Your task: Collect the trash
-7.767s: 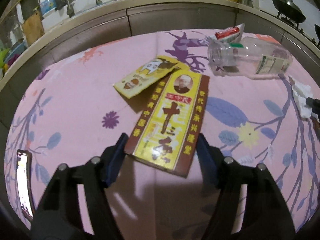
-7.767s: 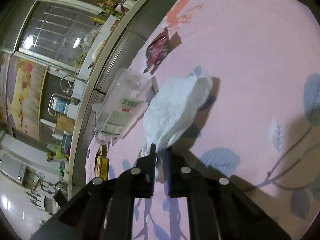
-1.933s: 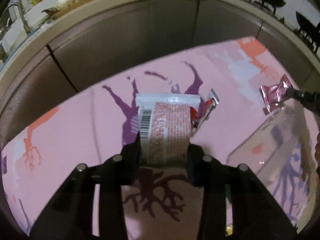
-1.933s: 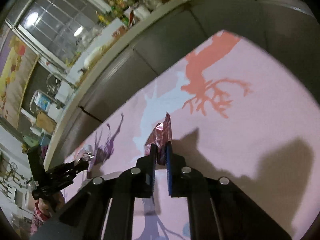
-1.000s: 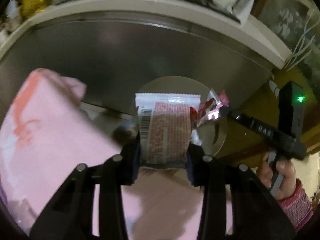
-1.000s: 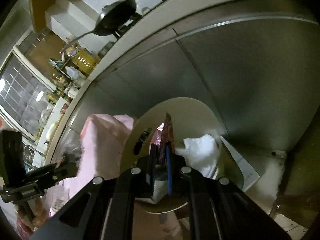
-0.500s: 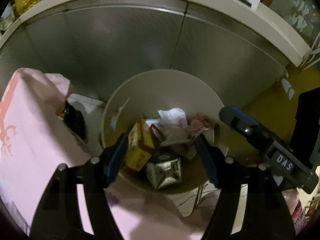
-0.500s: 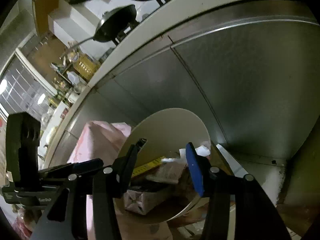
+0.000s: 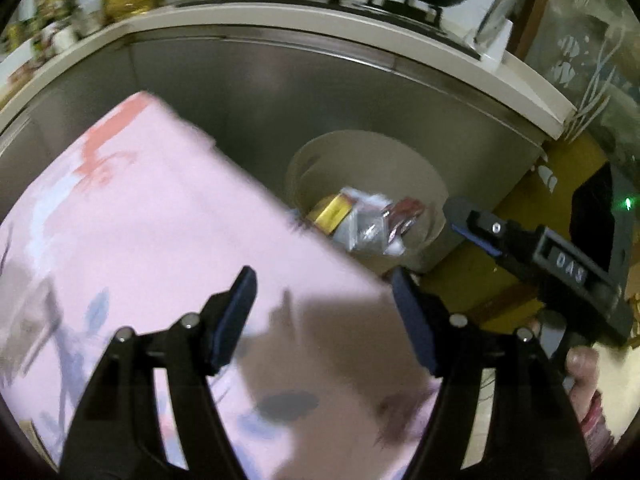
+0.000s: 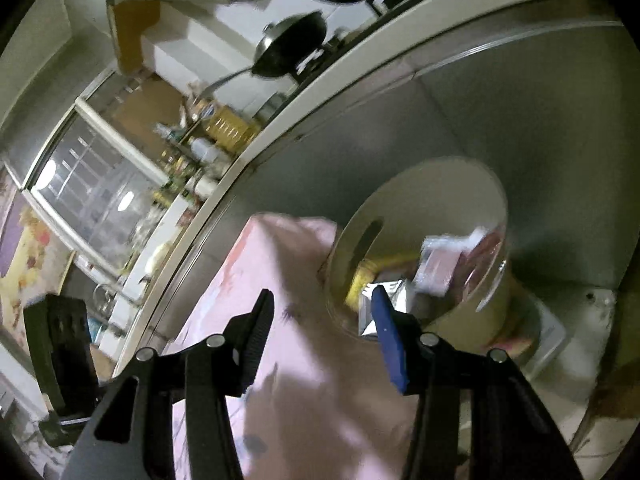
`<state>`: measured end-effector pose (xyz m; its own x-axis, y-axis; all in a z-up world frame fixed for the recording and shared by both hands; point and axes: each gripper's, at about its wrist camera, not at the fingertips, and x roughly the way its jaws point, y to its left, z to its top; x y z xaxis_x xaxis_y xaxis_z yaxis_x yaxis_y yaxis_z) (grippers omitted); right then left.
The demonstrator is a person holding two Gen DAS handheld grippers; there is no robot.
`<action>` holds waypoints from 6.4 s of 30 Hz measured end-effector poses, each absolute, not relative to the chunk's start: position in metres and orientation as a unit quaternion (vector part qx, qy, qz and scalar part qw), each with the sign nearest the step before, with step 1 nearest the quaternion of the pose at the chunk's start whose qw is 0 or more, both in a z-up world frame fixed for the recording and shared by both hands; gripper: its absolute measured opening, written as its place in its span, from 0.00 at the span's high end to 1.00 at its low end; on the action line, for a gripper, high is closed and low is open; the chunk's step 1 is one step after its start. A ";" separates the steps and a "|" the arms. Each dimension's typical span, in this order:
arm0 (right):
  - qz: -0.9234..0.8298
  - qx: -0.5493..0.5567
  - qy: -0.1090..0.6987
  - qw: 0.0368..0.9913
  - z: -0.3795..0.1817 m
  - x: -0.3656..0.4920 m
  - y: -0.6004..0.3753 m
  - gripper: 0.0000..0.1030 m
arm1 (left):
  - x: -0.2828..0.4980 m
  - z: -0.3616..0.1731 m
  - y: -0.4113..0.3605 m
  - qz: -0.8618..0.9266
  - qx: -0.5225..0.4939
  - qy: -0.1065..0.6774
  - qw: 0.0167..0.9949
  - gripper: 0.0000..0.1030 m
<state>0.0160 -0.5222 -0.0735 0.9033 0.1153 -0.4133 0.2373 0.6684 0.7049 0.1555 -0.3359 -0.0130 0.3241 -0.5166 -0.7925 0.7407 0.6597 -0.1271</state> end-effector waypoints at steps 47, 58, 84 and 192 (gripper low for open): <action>0.337 0.394 0.525 0.675 -0.122 0.217 -0.099 1.00 | 0.196 -0.070 0.150 -0.210 -0.292 0.465 0.809 0.62; 0.420 0.481 0.440 0.632 -0.088 0.195 -0.144 1.00 | 0.190 -0.049 0.145 -0.282 -0.351 0.443 0.776 0.51; 0.307 0.312 0.440 0.785 -0.046 0.193 -0.155 0.60 | 0.184 -0.026 0.132 -0.266 -0.293 0.415 0.819 1.00; 0.166 0.491 0.439 0.734 -0.091 0.211 -0.214 0.63 | 0.141 -0.051 0.174 -0.061 -0.157 0.440 0.882 0.99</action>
<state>0.2115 -0.2141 -0.0914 0.5589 0.6754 -0.4811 0.1871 0.4625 0.8667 0.1407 0.1736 -0.0507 0.6050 -0.2460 -0.7573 -0.0312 0.9430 -0.3312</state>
